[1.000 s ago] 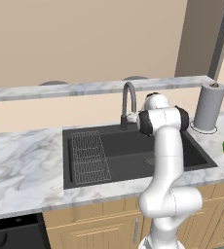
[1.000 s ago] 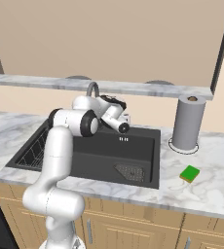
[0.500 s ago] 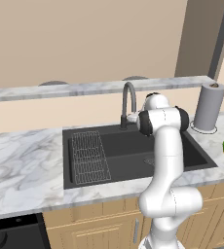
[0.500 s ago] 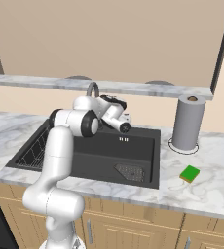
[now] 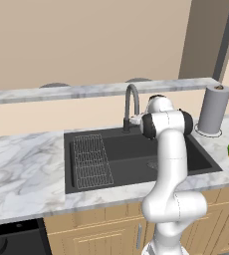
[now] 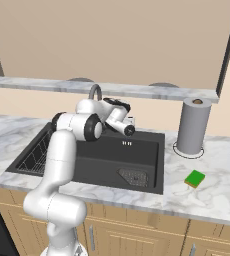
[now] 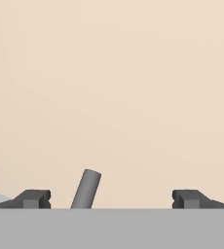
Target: Soak the sponge with water for a few seconds and then drop it inside the sink.
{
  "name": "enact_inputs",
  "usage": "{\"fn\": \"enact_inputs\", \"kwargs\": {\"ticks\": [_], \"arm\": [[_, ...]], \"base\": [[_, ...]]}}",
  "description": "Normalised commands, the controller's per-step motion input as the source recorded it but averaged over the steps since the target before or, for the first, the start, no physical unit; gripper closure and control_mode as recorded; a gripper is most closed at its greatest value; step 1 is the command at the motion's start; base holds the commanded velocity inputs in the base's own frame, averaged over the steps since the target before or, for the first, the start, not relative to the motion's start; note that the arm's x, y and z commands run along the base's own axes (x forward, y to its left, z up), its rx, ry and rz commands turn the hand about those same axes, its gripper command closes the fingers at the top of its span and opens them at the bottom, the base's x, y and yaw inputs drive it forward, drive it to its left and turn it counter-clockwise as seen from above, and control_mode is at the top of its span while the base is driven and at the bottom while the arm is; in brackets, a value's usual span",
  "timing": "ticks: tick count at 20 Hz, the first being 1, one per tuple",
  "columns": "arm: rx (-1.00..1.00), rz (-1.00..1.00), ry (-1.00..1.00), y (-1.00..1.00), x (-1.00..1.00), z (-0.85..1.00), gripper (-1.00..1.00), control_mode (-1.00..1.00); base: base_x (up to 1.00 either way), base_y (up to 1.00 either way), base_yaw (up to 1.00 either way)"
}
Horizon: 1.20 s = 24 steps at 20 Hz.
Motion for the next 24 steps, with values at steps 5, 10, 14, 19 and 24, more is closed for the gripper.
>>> {"fn": "enact_inputs", "kwargs": {"ticks": [5,10,14,19,24], "arm": [[0.00,-0.03,-0.05,-0.02,0.00,-0.11,-1.00,-1.00],[0.00,-0.08,-0.06,-0.13,0.01,-0.14,-1.00,-1.00],[0.00,-0.10,-0.03,-0.26,0.01,-0.02,-1.00,-1.00],[0.00,-0.10,0.00,-0.28,0.00,-0.01,-1.00,-1.00],[0.00,-0.09,0.00,-0.24,0.00,0.00,-1.00,-1.00]], "base": [[0.00,0.00,0.00],[0.00,0.00,0.00],[0.00,0.00,0.00],[0.00,0.00,0.00],[0.00,0.00,0.00]]}}
